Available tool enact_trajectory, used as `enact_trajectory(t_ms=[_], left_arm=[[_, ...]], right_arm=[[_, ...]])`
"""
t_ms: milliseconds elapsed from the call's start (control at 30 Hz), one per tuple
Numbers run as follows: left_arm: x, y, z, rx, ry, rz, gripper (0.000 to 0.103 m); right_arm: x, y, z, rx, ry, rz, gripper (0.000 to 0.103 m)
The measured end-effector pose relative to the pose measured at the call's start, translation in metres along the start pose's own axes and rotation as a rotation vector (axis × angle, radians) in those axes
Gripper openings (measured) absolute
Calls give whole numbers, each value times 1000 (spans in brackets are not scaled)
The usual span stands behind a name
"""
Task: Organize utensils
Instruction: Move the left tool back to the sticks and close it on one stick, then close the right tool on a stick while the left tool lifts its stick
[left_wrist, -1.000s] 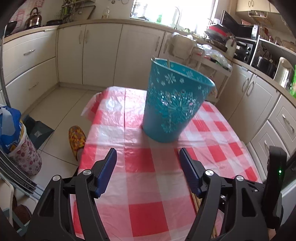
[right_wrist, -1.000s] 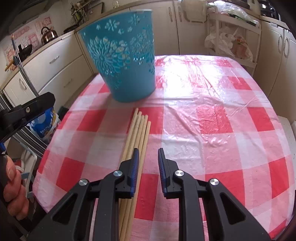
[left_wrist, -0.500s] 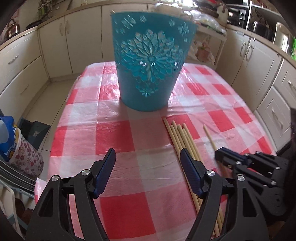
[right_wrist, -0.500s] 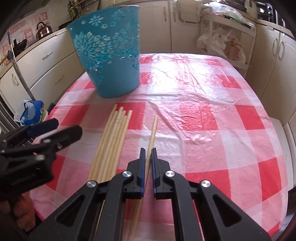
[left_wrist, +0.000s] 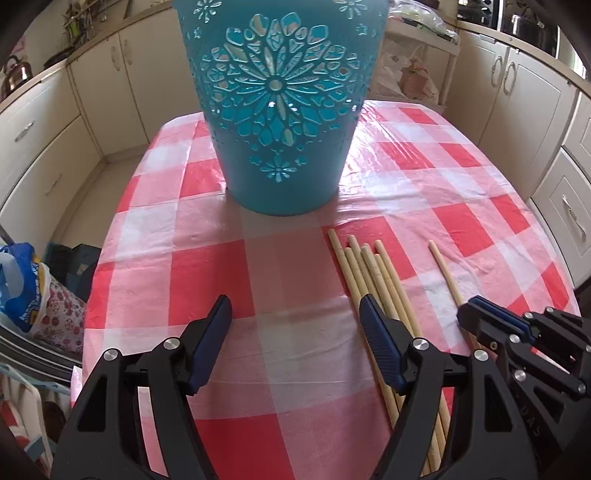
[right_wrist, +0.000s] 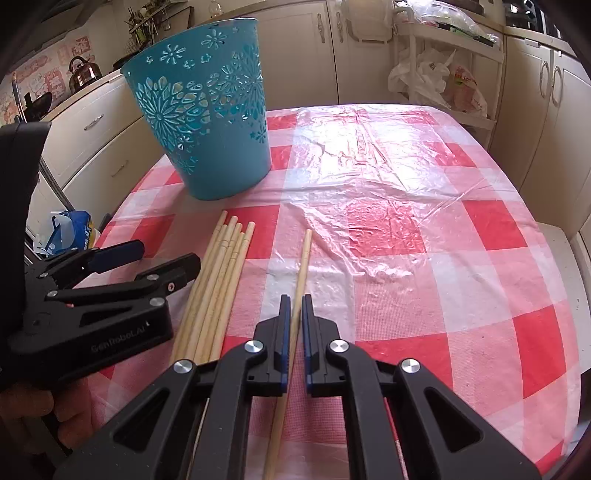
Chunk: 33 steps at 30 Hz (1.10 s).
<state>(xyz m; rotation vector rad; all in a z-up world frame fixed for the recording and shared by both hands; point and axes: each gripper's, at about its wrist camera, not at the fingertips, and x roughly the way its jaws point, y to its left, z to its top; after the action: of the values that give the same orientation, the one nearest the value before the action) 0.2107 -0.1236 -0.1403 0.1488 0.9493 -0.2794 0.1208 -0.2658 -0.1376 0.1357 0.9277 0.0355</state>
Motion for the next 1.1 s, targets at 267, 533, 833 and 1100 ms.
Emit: enact_trajectory(t_ms=[267, 533, 833, 1100], left_arm=[[-4, 3, 6, -50, -4, -20, 65], [3, -8, 4, -6, 18, 6, 60], [3, -8, 5, 43, 6, -9, 24], [-1, 14, 6, 74, 60, -153, 6]], right_arm=[[0, -1, -1, 3, -3, 6, 7], [0, -1, -1, 0, -2, 5, 7], [2, 5, -1, -45, -4, -23, 7], [2, 4, 0, -70, 5, -7, 6]])
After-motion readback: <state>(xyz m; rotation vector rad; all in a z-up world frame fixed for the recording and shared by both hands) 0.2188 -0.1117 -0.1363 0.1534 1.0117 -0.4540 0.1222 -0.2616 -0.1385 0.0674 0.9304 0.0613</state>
